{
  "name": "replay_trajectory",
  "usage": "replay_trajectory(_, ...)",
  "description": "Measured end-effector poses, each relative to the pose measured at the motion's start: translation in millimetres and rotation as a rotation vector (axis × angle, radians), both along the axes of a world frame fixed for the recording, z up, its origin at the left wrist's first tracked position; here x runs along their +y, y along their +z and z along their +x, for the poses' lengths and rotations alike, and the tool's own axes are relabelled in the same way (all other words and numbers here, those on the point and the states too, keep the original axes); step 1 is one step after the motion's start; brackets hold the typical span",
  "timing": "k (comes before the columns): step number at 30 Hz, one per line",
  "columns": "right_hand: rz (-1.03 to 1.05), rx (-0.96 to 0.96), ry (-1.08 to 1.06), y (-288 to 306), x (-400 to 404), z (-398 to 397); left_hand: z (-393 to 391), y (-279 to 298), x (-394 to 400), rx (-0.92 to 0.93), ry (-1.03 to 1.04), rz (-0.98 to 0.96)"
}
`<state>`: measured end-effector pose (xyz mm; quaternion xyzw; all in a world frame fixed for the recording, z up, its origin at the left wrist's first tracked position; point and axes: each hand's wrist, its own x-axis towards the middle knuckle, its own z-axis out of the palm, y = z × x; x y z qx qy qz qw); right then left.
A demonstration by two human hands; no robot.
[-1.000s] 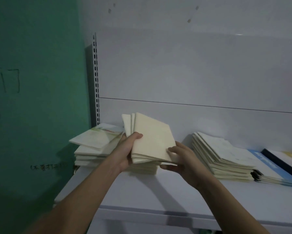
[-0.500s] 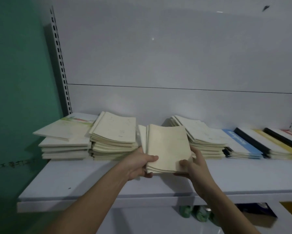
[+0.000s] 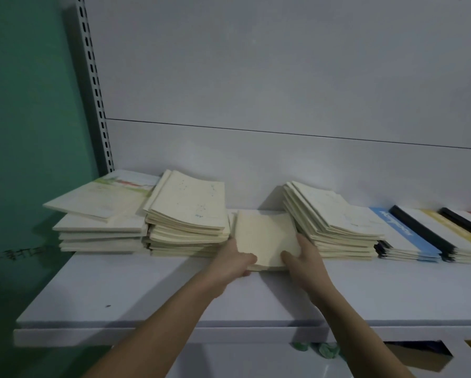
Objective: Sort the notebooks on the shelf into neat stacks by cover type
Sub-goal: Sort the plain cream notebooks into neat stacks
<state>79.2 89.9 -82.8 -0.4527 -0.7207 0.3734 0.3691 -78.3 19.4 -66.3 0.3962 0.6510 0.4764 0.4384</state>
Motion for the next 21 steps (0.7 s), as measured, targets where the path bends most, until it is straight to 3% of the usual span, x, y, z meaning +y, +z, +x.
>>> replay_trajectory(5, 0.171, -0.155, -0.135, -15.8, 18.7, -26.2, 14.2, -21.6, 6.0, 0.619, 0.016, -0.031)
replay_trajectory(8, 0.317, -0.287, -0.188, -26.2, 24.8, -31.6, 21.5, -30.7, 4.4, 0.842, 0.051, 0.016)
replay_trajectory(12, 0.355, -0.375, -0.206, -31.8, 28.0, -34.1, 20.9, -36.7, 7.6, 0.869, 0.097, 0.080)
replay_trajectory(16, 0.425, -0.301, -0.171, -31.8, 26.5, -33.7, 21.8, -41.0, 10.0, 0.875, 0.141, 0.173)
replay_trajectory(21, 0.586, -0.236, -0.114, -28.8, 15.0, -31.4, 26.8, -34.3, -3.0, 0.820, 0.180, 0.498)
